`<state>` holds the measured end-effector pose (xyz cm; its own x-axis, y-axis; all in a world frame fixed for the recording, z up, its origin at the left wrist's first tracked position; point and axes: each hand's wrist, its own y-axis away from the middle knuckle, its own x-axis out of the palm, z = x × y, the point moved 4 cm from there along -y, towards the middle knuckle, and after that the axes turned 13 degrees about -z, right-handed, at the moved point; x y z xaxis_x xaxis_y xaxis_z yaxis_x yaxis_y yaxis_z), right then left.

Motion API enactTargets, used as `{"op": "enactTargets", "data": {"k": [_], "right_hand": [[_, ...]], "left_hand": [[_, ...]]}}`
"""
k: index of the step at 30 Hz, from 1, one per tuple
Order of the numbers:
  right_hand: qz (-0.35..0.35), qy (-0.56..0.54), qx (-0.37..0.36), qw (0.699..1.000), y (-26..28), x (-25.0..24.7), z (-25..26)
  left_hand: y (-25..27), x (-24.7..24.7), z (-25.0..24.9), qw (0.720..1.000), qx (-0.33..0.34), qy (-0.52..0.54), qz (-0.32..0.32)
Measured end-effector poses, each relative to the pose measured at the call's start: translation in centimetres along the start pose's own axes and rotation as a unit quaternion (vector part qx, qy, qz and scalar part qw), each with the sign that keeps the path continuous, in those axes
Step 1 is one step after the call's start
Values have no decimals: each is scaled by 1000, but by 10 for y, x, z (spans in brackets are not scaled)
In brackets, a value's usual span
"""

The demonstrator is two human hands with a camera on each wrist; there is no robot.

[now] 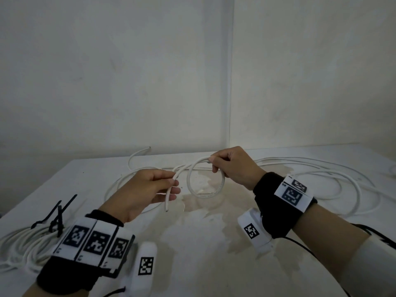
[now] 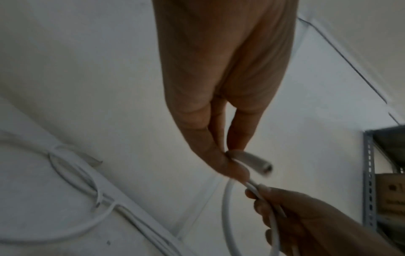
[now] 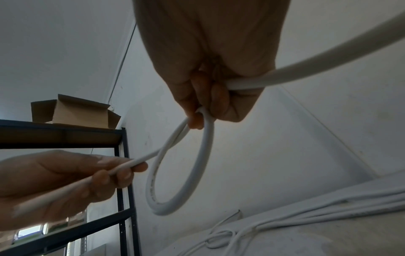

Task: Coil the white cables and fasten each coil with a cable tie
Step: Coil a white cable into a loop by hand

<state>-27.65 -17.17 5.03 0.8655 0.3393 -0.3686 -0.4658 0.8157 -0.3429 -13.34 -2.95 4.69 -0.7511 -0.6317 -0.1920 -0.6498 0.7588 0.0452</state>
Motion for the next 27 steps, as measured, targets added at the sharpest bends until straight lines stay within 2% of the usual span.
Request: {"op": "enactTargets", "data": {"k": [6,11,15,19,22,27], "right_hand": [[-4,-28,1,1000,0,-6,1],[-16,-47,-5,999,2,-7,-1],[-30,-62,-5,998,3,-9,-2],[-12,-73,-8,997,7,-6,0],[1,-72,-18,997,10,-4,-1],[12,-104,4,995,14,2,-4]], "left_hand": [[4,11,0,993,54,95,-35],[6,30,-3,989,102,98,-44],[7,38,-2,990,104,86,-47],[5,39,1,988,97,91,-77],[0,37,4,989,93,42,-110],[-7,32,5,968,162,-83,-173]]}}
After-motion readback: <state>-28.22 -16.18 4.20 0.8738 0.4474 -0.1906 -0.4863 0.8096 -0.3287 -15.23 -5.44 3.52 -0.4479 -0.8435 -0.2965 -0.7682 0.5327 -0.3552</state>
